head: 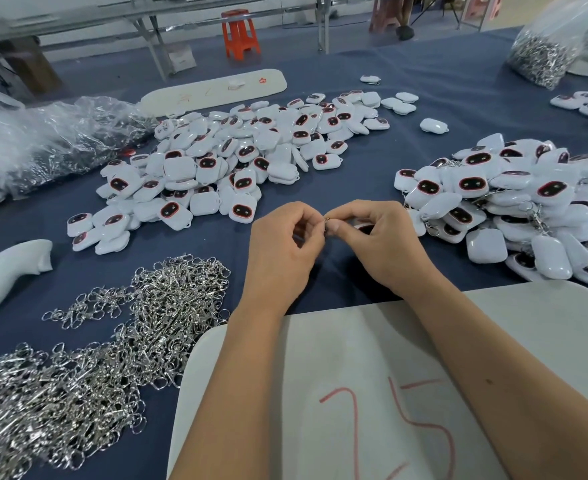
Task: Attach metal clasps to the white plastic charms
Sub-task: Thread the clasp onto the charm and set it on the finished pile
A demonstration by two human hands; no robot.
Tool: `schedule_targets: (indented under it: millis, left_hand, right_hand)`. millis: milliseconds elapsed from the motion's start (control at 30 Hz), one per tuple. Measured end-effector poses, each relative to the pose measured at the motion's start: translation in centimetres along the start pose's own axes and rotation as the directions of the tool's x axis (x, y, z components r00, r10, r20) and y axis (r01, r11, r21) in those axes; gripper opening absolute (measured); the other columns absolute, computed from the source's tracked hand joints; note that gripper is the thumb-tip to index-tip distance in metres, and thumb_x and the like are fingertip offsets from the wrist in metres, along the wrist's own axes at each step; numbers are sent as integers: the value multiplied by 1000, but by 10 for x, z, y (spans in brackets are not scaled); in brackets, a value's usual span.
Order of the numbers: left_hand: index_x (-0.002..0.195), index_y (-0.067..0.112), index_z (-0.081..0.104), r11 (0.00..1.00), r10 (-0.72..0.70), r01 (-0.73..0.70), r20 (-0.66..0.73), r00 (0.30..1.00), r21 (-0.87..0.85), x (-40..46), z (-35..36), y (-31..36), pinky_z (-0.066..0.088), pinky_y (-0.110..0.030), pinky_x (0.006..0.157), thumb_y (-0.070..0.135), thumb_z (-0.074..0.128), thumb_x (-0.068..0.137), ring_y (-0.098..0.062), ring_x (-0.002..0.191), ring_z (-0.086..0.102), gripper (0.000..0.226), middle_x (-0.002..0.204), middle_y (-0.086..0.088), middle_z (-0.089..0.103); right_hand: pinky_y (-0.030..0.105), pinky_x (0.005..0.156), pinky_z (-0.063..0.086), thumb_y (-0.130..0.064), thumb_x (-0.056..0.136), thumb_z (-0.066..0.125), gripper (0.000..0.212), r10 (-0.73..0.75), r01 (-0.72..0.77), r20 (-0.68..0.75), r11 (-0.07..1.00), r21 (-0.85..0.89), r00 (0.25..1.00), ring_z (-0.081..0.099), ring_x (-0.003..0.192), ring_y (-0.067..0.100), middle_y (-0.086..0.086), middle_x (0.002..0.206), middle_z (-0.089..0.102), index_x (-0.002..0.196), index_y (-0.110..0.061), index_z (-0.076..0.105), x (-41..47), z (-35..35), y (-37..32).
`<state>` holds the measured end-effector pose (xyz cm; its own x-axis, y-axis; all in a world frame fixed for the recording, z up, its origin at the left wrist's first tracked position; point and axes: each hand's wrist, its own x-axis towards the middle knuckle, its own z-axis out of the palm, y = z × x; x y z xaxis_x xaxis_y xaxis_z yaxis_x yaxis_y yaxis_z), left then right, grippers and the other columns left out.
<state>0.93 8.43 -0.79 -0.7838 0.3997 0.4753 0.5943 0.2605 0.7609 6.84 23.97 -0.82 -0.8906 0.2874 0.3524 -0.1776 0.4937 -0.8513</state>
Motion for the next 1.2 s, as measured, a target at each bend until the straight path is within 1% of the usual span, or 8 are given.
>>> schedule_targets:
  millis: [233,400,600,700,867,967,1067,1200]
  left_hand:
    - [85,23,67,999,-17,16,-13,1000,-41,1,1,-1,56,-26,65,12,64,94,-12,68,67,14,79,13,67]
    - [85,23,65,996,-36,30,-58,998,-90,1,9,5,51,-19,62,8,64,95,-11,63,65,18,78,12,67]
    - [88,16,67,986,-32,14,-107,994,-164,0,18,10,56,-27,60,7,64,97,-12,61,65,13,79,11,69]
    - [89,14,67,987,-1,-21,-143,990,-157,0,21,13,57,-36,63,8,63,97,-17,65,65,11,78,10,68]
    - [88,14,65,996,61,-71,-143,988,-61,0,22,12,53,-34,68,8,62,97,-16,74,62,11,78,13,65]
    - [88,13,64,997,77,-75,-116,990,18,0,18,9,50,-33,70,9,61,97,-15,77,61,10,81,10,65]
    - [90,13,63,992,86,-81,-60,994,93,1,12,3,50,-35,74,8,59,97,-12,80,59,10,85,8,64]
    - [88,14,61,987,69,-72,24,997,144,1,8,0,50,-38,75,4,56,97,-13,81,58,14,85,9,61]
  right_hand:
    - [21,72,49,-4,93,75,14,-115,114,-83,993,-13,990,68,83,12,-10,84,74,92,-15,83,-3,2,-2]
    - [34,79,53,-5,94,73,15,-66,72,-86,995,66,994,68,84,15,-6,85,75,91,-16,82,-2,1,1]
    - [16,66,45,-6,97,70,16,27,-5,-74,960,281,997,62,69,4,-3,87,77,92,-14,82,-1,-2,5]
    - [15,49,37,-7,98,69,19,78,-47,-61,911,410,995,49,52,3,-2,79,76,91,-17,83,0,0,5]
    - [17,46,33,-7,98,69,20,131,-94,-60,903,419,990,39,47,5,-4,73,73,88,-17,83,0,-1,4]
    - [9,53,39,-10,100,67,18,107,-82,-78,958,273,991,52,52,0,-16,67,69,89,-14,80,0,3,2]
    - [12,55,38,-24,106,57,25,122,-102,-130,984,148,984,48,55,0,-17,62,57,86,-18,71,2,7,-1]
    - [21,53,43,-15,89,49,21,308,-222,-134,871,439,942,53,65,8,-11,79,58,107,-22,59,4,1,1]
